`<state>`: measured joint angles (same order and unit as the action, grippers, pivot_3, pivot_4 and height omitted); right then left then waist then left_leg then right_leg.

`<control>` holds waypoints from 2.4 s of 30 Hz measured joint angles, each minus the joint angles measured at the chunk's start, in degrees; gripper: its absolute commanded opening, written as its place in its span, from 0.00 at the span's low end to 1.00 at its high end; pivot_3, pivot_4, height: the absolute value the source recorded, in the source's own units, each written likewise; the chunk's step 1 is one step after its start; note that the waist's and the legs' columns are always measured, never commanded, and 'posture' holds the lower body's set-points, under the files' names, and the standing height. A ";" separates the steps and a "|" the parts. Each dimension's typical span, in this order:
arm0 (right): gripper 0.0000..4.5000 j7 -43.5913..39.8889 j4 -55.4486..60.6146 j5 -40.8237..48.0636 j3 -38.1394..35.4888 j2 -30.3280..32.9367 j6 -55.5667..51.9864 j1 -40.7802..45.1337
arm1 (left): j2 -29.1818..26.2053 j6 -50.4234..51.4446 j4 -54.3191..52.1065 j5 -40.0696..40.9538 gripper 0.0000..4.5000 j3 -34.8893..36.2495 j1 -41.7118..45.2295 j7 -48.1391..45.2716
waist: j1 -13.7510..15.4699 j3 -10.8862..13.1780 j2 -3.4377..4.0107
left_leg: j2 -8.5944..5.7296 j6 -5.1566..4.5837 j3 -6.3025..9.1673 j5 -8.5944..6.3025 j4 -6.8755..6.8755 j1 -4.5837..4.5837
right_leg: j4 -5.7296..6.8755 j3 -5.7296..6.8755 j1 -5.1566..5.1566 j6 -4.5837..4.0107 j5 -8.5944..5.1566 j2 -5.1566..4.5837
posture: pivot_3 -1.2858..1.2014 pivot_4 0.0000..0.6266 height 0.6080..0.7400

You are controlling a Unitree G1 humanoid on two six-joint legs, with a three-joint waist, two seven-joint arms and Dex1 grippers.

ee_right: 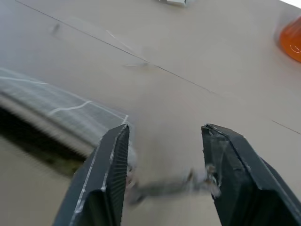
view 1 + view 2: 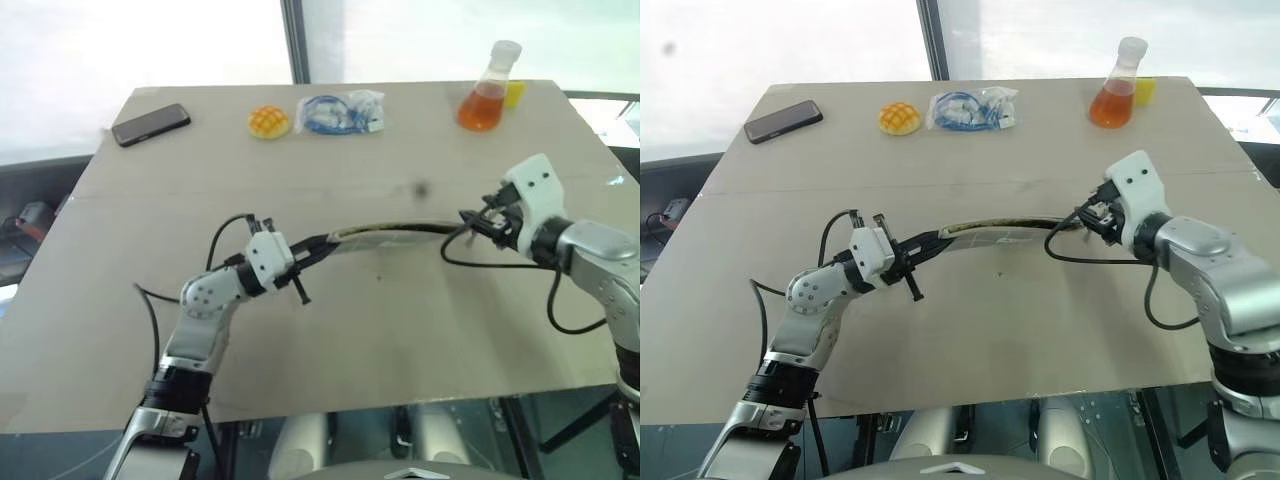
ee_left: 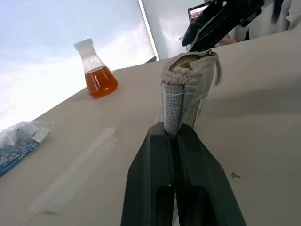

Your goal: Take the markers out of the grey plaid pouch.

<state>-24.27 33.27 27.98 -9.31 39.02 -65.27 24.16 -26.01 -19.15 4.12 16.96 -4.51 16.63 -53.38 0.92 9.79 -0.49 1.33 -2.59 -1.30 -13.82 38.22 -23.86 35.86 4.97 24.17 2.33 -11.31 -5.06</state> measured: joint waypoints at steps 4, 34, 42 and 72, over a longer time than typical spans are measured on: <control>0.08 1.36 6.71 6.93 -6.39 -5.04 -7.48 0.15 | 1.08 -1.40 1.89 -0.11 0.00 -0.05 0.90 -0.18 | -0.17 -0.01 -0.01 | 0.00 0.00 -0.02 0.00 0.01 0.04 | 0.02 -0.03 -0.01 0.00 0.00 0.01 | 0.52 0.24 1.00; 0.00 1.10 8.30 6.25 9.59 -4.95 -4.39 1.51 | 3.40 -3.73 3.77 -1.30 0.00 -0.07 -0.26 1.16 | -0.14 -0.01 0.00 | 0.00 0.00 0.00 0.00 0.02 0.03 | 0.02 -0.03 -0.01 -0.01 0.00 0.02 | 0.52 0.24 1.00; 0.00 2.22 8.21 3.90 14.68 -4.92 -3.81 1.70 | 3.41 -3.27 3.09 -1.31 0.00 -0.09 -0.52 1.21 | -0.14 -0.01 0.00 | 0.00 0.00 0.00 0.00 0.03 0.02 | 0.01 -0.03 -0.01 -0.01 0.00 0.00 | 0.52 0.24 1.00; 0.81 -13.40 -6.41 -29.11 47.49 6.30 20.98 13.82 | 4.77 40.46 -9.67 24.80 0.00 0.95 -2.98 -1.78 | -0.22 0.03 -0.12 | -0.06 0.01 -0.02 0.00 0.08 0.03 | -0.03 -0.14 -0.01 -0.01 -0.01 0.06 | 0.52 0.24 1.00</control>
<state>-37.67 26.86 -1.13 38.18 45.32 -44.29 37.98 -21.25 21.31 -5.54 41.75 -3.56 13.65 -55.16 0.70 9.82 -0.61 1.27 -2.58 -1.32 -13.82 38.30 -23.83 35.84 4.83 24.17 2.32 -11.32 -5.00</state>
